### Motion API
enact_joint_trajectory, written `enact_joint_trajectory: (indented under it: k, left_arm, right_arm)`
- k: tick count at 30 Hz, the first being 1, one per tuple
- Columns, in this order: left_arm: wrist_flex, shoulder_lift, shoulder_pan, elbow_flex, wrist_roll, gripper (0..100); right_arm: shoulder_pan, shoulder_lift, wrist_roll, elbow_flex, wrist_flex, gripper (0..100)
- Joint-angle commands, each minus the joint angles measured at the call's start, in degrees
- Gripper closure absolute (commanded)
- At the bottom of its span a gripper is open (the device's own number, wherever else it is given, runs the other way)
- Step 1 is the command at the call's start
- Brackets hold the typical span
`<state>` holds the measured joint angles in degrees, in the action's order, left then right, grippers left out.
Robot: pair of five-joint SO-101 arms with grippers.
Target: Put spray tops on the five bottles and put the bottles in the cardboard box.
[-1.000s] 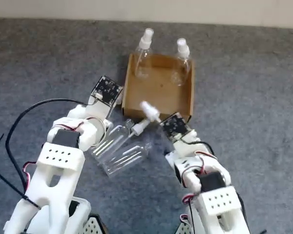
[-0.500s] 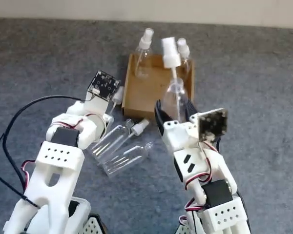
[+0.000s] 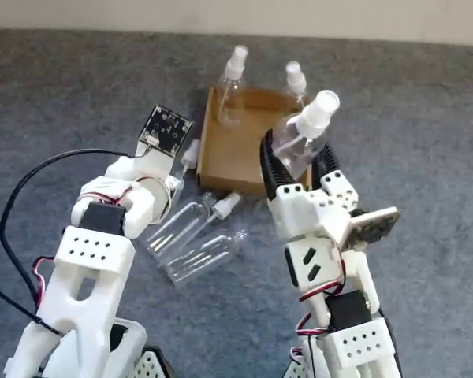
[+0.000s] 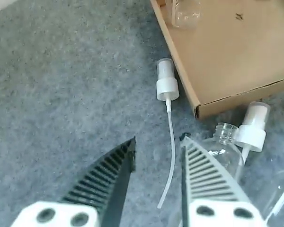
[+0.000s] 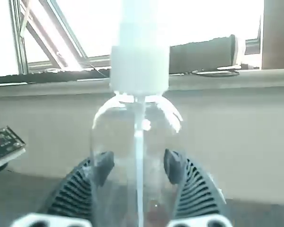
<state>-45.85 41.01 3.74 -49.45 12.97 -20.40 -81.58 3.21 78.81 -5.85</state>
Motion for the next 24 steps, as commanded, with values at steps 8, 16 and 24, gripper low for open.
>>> enact_joint_trajectory:
  k: [8, 16, 24]
  left_arm:
    - [-0.7, 1.71, 6.37, 0.57, -2.02, 84]
    - [-0.44, 1.71, 12.7, -2.07, -8.53, 78]
    - [-0.62, 13.41, 19.56, -4.09, -13.45, 71]
  right_arm:
    - [-4.0, -0.4, 0.35, -6.11, 22.81, 97.4]
    - [-4.7, -0.4, 0.26, -5.32, 24.13, 93.9]
    - [-8.31, -0.48, 0.35, -4.62, 24.04, 99.5]
